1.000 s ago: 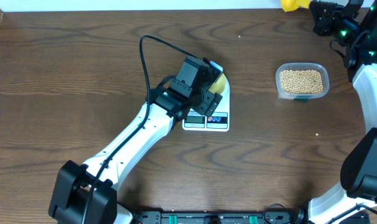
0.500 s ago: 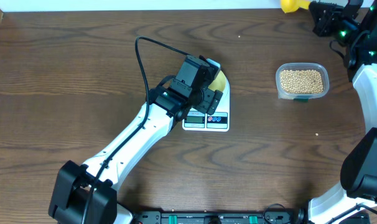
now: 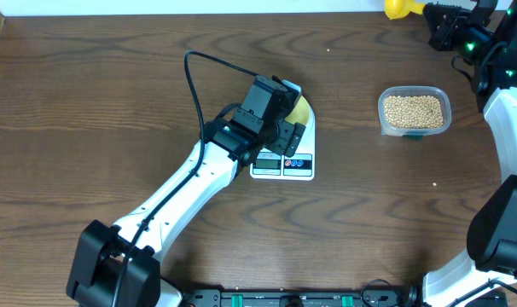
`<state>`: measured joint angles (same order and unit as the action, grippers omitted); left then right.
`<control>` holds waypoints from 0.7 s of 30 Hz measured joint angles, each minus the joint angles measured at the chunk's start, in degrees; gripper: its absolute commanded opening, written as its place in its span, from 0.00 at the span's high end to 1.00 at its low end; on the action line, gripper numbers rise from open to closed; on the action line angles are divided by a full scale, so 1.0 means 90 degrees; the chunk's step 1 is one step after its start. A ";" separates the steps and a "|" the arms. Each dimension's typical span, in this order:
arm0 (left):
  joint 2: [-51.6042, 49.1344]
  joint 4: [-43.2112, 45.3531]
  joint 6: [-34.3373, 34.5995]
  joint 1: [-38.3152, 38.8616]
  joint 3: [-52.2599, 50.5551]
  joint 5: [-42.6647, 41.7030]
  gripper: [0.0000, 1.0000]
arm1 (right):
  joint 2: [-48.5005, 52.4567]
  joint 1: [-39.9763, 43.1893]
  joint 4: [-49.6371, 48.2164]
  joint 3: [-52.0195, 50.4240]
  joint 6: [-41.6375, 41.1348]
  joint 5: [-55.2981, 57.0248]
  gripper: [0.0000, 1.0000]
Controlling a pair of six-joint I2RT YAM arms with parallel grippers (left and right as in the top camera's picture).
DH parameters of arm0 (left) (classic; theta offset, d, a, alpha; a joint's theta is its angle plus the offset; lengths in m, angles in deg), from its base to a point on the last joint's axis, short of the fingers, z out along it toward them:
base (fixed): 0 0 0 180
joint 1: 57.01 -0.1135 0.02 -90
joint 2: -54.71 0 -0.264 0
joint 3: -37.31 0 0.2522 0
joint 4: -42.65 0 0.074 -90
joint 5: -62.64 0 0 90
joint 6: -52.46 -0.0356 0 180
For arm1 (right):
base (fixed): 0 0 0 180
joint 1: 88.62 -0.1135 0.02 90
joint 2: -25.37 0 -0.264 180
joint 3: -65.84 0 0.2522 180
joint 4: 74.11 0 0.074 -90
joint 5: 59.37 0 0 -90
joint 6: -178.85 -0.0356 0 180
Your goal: Scoop item into bowl and weigh 50g on scale
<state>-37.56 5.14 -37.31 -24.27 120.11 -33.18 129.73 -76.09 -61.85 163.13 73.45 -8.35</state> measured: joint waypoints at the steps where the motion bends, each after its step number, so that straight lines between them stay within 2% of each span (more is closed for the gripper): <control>1: 0.0000 0.0000 0.0000 0.0000 0.0000 0.0000 0.14 | 0.0000 0.0000 -0.0005 0.0000 0.0000 0.0002 0.99; 21: 0.0000 -0.0177 0.0000 0.0000 0.0000 0.0002 0.14 | 0.0000 0.0000 -0.0075 0.0000 0.0000 0.0000 0.99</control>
<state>-37.56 3.54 -37.31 -24.27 120.11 -33.16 129.73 -76.09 -62.52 163.13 73.45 -8.35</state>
